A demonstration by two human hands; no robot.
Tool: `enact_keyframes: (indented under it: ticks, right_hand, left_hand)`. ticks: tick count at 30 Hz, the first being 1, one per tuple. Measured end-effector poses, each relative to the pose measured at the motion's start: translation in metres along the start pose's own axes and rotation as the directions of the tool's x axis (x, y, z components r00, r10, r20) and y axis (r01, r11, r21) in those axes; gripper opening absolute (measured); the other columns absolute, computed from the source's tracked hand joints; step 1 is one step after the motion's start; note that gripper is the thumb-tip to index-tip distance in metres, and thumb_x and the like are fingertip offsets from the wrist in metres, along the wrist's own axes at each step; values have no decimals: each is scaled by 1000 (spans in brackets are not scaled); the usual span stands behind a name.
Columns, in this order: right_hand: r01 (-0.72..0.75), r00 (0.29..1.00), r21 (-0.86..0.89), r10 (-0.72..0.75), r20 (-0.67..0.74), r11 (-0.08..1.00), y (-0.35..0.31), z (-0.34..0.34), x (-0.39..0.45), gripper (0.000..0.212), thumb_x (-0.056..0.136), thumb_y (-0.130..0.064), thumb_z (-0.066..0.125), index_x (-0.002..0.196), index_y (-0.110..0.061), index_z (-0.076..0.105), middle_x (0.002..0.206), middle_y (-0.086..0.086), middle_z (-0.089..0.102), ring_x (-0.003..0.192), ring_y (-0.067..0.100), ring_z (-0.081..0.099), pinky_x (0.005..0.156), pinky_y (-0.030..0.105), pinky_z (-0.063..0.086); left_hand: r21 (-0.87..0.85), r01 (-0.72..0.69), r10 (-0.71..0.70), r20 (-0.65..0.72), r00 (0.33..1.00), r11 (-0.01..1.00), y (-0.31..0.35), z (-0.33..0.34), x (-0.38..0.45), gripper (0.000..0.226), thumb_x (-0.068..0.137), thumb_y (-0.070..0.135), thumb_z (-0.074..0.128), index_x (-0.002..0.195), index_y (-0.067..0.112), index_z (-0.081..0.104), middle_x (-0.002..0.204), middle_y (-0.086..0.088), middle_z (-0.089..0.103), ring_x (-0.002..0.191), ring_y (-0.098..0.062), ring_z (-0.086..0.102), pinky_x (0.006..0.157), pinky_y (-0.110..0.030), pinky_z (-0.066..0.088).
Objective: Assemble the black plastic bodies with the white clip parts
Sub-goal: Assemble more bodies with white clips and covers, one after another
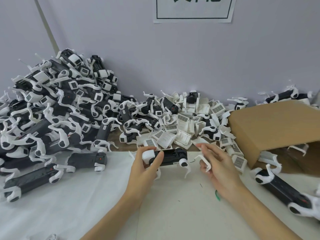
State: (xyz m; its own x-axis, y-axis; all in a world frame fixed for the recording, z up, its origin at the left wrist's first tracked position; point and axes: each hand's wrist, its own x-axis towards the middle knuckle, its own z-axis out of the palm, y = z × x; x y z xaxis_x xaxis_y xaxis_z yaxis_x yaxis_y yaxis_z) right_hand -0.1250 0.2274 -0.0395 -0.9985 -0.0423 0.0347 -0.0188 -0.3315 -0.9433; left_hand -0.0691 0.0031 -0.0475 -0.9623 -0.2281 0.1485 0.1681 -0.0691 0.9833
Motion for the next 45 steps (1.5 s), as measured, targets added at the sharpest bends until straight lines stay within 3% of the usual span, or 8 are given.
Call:
enact_keyframes:
  ticks: [5,10,17,22,28,34,40,45]
  right_hand:
    - [-87,992,198,68,102,976,-8,5,1,31,95,-19,65,111,4,77,112,17,76,99,21,75,82,23,61]
    - [-183,956,178,133,261,967,-10,1,-1,37,88,-5,68,124,-1,74,136,14,69,133,18,61,118,30,42]
    - [203,970,-148,-179,164,968,-17,19,-15,27,95,-18,72,120,-23,76,126,-8,73,109,11,68,90,24,54]
    - [561,828,-551,-419,373,618,-13,43,-29,32,94,-14,76,118,-35,75,122,-19,71,121,12,61,103,32,47]
    - [609,791,-680,-385,476,409,4,46,-30,34,100,-22,70,131,-36,67,132,-23,63,130,7,55,110,49,37]
    - [685,703,-706,-420,573,183,8,39,-32,40,101,-37,63,141,-39,62,150,-17,50,137,10,47,105,45,45]
    - [485,869,-499,-330,369,718,6,32,-35,43,103,-49,54,146,-44,53,136,-20,59,130,10,55,98,18,47]
    - [271,920,-433,-100,379,859,4,26,-32,35,94,-38,65,129,-34,62,118,-10,67,118,14,63,97,44,58]
  left_hand:
    - [-1,5,-5,4,1000,1000,2,0,-1,21,100,38,71,117,28,61,68,3,45,57,-11,40,51,-14,36]
    - [14,10,-10,6,1000,1000,2,0,-2,21,101,38,70,117,28,61,66,7,46,58,-11,41,52,-13,37]
    - [2,40,-40,38,998,999,8,1,-5,18,101,49,63,111,35,65,71,7,58,64,-13,52,57,-16,43]
    - [0,47,-47,123,991,999,12,0,-7,33,105,53,50,121,28,65,103,-14,69,86,-20,60,74,-24,49]
    - [-1,39,-38,172,984,999,12,-2,-7,28,109,43,49,122,24,65,106,-21,69,90,-19,59,75,-30,48]
    - [73,-8,3,77,997,997,9,5,-8,34,96,63,62,122,40,64,95,6,64,73,-3,58,62,-16,49]
    - [90,-2,-9,127,992,996,7,4,-7,34,90,61,66,116,40,69,81,4,67,76,-17,62,65,-24,51]
    - [54,-82,75,122,990,995,8,-1,-8,42,92,53,68,132,42,62,99,-4,69,90,-14,60,88,-36,48]
